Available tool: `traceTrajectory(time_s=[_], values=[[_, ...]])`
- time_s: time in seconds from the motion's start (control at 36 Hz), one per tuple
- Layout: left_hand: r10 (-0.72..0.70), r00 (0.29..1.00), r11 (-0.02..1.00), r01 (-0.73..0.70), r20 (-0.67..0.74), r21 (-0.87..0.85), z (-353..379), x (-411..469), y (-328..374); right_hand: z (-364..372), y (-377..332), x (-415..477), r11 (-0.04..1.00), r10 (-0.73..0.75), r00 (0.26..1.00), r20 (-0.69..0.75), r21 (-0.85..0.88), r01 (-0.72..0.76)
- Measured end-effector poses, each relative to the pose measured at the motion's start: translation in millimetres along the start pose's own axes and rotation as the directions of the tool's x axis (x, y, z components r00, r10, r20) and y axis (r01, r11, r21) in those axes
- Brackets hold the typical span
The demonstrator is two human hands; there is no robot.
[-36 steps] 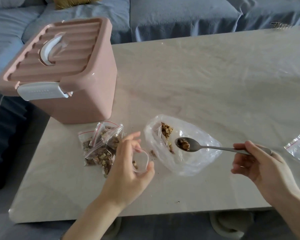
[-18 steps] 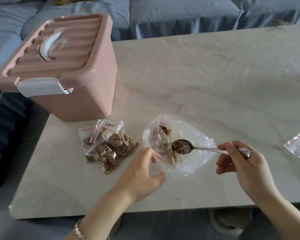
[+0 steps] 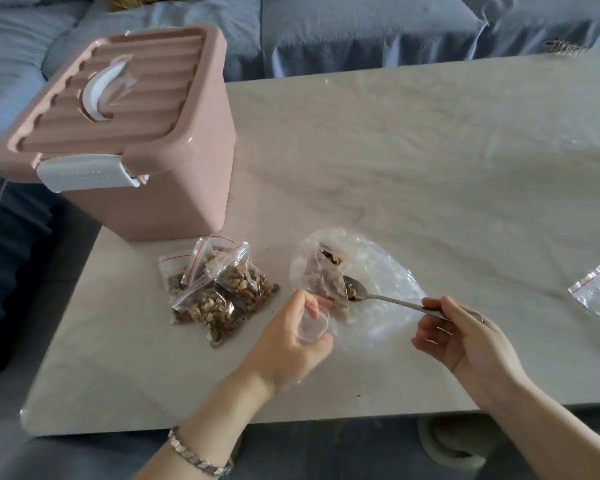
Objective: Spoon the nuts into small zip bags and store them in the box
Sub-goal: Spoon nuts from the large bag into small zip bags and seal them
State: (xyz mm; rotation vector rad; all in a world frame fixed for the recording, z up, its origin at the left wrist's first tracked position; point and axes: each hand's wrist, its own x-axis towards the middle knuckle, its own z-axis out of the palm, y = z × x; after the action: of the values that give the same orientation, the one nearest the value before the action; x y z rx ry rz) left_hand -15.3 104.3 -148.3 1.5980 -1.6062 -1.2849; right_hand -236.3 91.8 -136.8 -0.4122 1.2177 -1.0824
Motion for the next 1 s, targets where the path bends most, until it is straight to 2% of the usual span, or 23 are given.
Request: traceTrajectory(time_s=[0.11, 0.19, 0.31, 0.44, 0.56, 0.78, 0.89, 1.0], values=[[0.003, 0.998, 1.000, -0.003, -0.061, -0.004, -1, -1, 1, -2, -2, 1, 1.000, -0.004, 1.000, -0.007, 0.026, 0.004], [0.005, 0.995, 0.992, 0.007, -0.098, 0.129, -3, 1, -2, -3, -4, 2, 0.999, -0.037, 0.999, -0.005, 0.007, 0.037], [0.062, 0.977, 0.980, -0.020, -0.206, 0.197, -6, 2, -1, -5, -14, 0, 0.977, -0.193, 0.981, 0.022, -0.092, 0.195], [0.130, 0.921, 0.984, -0.074, -0.367, 0.162, -11, 3, 1, 2, -31, -10, 0.920, -0.342, 0.937, 0.071, -0.175, 0.350], [0.076, 0.947, 0.991, -0.036, -0.311, 0.129, -5, 8, -4, 16, -42, -18, 0.910, -0.362, 0.928, 0.086, -0.184, 0.372], [0.242, 0.878, 0.965, -0.172, -0.413, 0.200, 3, 15, -16, 40, -61, -21, 0.870, -0.334, 0.937, 0.098, -0.349, 0.347], [0.273, 0.875, 0.950, -0.179, -0.400, 0.256, 4, 16, -13, 57, -68, -24, 0.798, -0.328, 0.930, 0.165, -0.478, 0.367], [0.279, 0.875, 0.943, -0.173, -0.396, 0.283, 5, 16, -10, 77, -68, -30, 0.618, -0.379, 0.869, 0.319, -0.611, 0.494]])
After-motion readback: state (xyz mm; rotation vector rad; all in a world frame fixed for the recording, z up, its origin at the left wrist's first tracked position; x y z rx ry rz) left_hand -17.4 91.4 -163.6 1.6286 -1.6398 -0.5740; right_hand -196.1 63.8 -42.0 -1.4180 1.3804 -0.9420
